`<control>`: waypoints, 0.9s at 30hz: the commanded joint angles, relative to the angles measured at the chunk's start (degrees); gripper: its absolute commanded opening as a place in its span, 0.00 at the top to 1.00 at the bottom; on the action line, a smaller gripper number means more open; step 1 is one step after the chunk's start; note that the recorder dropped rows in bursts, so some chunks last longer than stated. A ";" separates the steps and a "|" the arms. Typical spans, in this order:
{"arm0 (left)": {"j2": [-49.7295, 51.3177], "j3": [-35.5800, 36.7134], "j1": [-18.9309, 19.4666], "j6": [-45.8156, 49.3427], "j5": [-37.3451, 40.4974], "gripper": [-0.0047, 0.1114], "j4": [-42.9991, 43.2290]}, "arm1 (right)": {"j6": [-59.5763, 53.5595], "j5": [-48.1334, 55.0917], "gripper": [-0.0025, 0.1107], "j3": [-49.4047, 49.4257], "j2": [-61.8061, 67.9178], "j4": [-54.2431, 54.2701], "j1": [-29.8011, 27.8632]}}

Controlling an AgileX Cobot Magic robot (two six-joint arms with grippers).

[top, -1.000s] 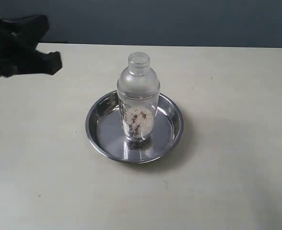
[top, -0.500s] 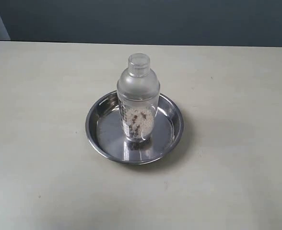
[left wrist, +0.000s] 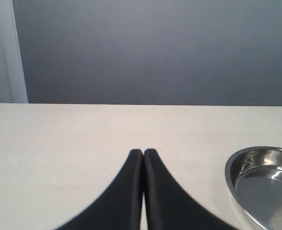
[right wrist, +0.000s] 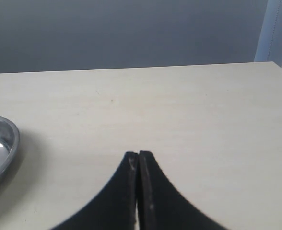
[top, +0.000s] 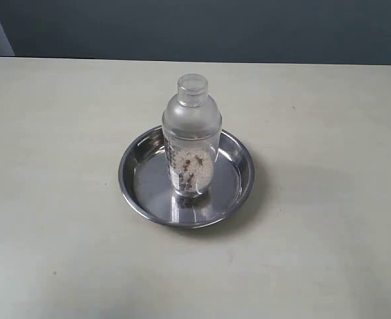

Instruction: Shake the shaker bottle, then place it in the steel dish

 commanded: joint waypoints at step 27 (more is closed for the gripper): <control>-1.78 0.29 3.92 1.70 8.76 0.96 -3.27 | 0.00 -0.48 0.98 0.12 -0.25 -0.10 0.01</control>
